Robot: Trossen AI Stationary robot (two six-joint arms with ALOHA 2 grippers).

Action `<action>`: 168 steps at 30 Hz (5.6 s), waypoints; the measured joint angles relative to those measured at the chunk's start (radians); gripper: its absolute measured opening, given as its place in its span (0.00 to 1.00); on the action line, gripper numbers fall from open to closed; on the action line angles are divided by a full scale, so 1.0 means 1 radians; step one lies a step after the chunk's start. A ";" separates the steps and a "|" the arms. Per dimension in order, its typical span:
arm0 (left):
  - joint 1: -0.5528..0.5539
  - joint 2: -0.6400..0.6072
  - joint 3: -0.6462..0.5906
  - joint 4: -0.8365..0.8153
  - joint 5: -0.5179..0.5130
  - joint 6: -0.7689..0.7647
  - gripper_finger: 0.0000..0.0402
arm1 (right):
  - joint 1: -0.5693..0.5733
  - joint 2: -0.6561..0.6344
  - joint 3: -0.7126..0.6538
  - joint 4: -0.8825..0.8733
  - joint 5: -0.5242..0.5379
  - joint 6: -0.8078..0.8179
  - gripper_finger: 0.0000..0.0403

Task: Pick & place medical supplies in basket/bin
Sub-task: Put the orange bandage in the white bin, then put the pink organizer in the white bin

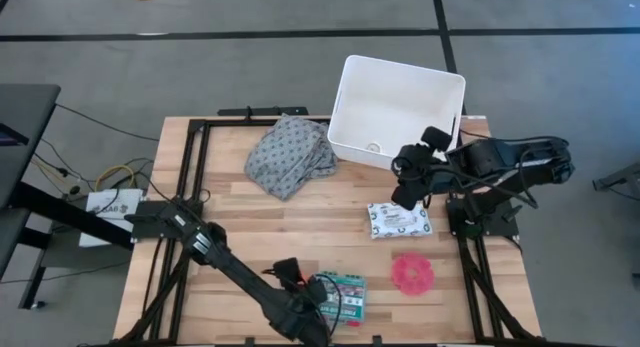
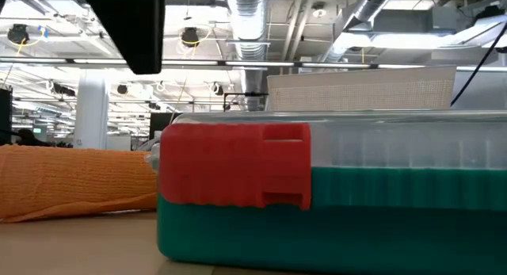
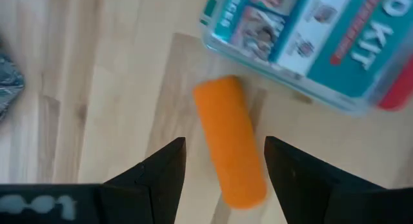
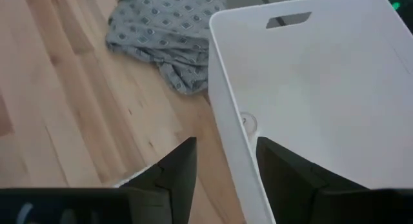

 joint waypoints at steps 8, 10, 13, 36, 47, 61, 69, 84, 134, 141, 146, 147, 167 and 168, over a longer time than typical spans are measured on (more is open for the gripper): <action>0.030 0.000 0.000 0.000 0.031 0.021 0.50 | -0.003 0.043 -0.001 -0.003 0.000 -0.078 0.39; 0.042 -0.012 0.000 0.002 0.108 0.087 0.50 | -0.004 0.054 0.000 0.000 0.001 -0.092 0.38; 0.056 -0.059 0.000 0.000 0.148 0.129 0.50 | -0.004 0.061 0.000 -0.009 0.000 -0.092 0.38; 0.010 -0.490 -0.387 0.010 -0.210 0.078 0.50 | -0.004 0.101 0.000 -0.018 0.000 -0.092 0.39; -0.003 -0.730 -0.988 0.905 0.033 -0.194 0.50 | -0.004 0.101 0.000 0.004 0.000 -0.059 0.38; 0.034 -0.495 -1.039 1.008 0.221 -0.115 0.50 | -0.004 0.100 0.000 0.033 -0.002 -0.047 0.38; 0.052 -0.431 -1.035 1.012 0.185 -0.090 0.50 | -0.004 0.100 0.000 0.038 -0.003 -0.041 0.39; 0.075 -0.380 -0.973 0.921 0.115 -0.083 0.16 | -0.002 0.100 0.000 -0.021 -0.002 -0.040 0.39; 0.882 -0.285 -0.266 1.226 0.050 1.025 0.49 | 0.305 0.096 -0.003 -0.180 0.080 0.311 0.38; 0.862 -0.286 -0.059 1.006 0.049 1.037 0.50 | 0.289 0.096 -0.003 -0.174 0.009 0.311 0.38; 0.828 -0.310 0.045 0.839 0.046 1.018 0.47 | 0.289 0.098 -0.003 -0.154 -0.048 0.314 0.38; 0.822 -0.323 0.036 0.809 0.049 1.022 0.47 | 0.289 0.100 -0.003 -0.143 -0.052 0.318 0.38; 0.623 -0.367 0.036 0.250 0.008 0.948 0.38 | 0.416 0.173 -0.066 -0.170 -0.095 0.639 0.36; 0.612 -0.368 0.036 0.210 -0.016 0.930 0.37 | 0.443 0.165 -0.093 -0.178 -0.103 0.684 0.36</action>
